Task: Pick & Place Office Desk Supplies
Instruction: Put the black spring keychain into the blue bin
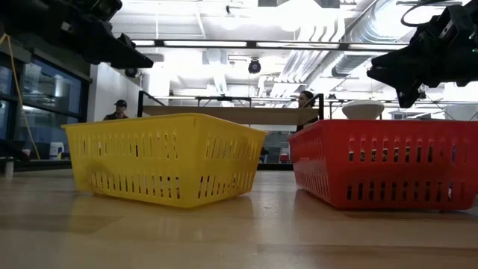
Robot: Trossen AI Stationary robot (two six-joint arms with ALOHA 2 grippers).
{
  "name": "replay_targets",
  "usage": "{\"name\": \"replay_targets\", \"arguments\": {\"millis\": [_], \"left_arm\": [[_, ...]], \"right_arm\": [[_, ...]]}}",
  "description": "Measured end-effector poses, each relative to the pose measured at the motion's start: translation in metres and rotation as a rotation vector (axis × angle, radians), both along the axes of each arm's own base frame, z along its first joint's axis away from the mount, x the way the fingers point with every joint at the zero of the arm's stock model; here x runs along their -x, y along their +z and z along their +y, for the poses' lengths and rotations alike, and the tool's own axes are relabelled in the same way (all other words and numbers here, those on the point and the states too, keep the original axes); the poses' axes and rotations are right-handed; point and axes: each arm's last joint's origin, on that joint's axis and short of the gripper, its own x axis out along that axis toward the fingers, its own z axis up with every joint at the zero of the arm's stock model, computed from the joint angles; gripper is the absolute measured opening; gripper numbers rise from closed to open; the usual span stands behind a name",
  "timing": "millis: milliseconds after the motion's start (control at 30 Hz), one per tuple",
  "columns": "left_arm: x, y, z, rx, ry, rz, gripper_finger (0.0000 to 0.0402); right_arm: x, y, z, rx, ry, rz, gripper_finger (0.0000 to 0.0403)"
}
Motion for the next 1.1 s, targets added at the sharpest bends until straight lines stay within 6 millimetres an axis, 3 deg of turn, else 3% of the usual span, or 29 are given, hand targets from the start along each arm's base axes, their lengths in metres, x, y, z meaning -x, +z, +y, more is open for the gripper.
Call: {"name": "replay_targets", "arguments": {"millis": [1100], "left_arm": [[-0.0001, -0.0002, 0.0000, -0.018, -0.005, 0.003, 0.0137]], "right_arm": [[0.0000, 0.0001, -0.0003, 0.000, -0.009, -0.001, 0.0118]]}}
